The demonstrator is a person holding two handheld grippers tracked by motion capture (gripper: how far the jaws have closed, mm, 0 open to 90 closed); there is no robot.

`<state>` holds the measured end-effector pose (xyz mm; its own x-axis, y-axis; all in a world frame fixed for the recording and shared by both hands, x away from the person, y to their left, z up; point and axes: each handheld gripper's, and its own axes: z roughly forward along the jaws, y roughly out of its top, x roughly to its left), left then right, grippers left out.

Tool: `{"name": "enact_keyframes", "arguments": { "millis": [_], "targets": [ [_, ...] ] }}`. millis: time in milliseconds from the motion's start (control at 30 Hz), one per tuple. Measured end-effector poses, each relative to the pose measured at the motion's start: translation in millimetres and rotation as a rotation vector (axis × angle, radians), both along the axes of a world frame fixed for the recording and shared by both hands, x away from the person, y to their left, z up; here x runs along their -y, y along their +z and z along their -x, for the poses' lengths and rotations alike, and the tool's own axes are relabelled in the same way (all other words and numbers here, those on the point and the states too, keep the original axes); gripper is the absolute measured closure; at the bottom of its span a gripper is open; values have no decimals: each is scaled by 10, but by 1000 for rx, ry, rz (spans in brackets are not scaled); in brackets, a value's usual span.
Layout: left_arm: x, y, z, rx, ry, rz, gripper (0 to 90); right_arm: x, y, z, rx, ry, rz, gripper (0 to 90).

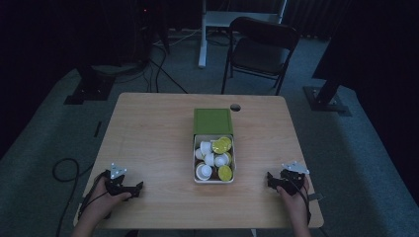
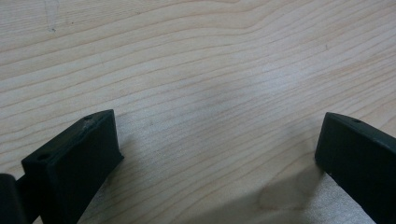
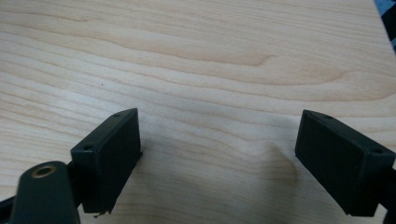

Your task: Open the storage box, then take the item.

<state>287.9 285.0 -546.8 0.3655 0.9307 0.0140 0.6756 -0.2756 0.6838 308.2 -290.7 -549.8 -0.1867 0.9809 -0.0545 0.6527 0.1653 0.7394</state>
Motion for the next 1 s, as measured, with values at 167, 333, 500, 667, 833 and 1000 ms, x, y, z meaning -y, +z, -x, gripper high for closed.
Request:
{"name": "enact_keyframes", "arguments": {
  "millis": [167, 333, 500, 667, 833, 1000],
  "targets": [
    [0, 0, 0, 0, 0, 0, 0, 32, -5, -14, -26, 5, -41, 125],
    [0, 0, 1, -1, 0, 0, 0, 42, -7, -21, -40, -15, -62, 120],
    [0, 0, 1, -1, 0, -1, 0, 42, -8, -21, -40, -15, -62, 120],
    [0, 0, 0, -1, -1, -1, 0, 42, -8, -21, -40, -15, -62, 120],
    [0, 1, 0, -1, 0, 0, 0, 42, -8, -21, -39, -14, -61, 120],
    [4, 2, 4, -2, -13, 0, 0, 42, -7, -21, -40, -14, -61, 120]
  ]
}}
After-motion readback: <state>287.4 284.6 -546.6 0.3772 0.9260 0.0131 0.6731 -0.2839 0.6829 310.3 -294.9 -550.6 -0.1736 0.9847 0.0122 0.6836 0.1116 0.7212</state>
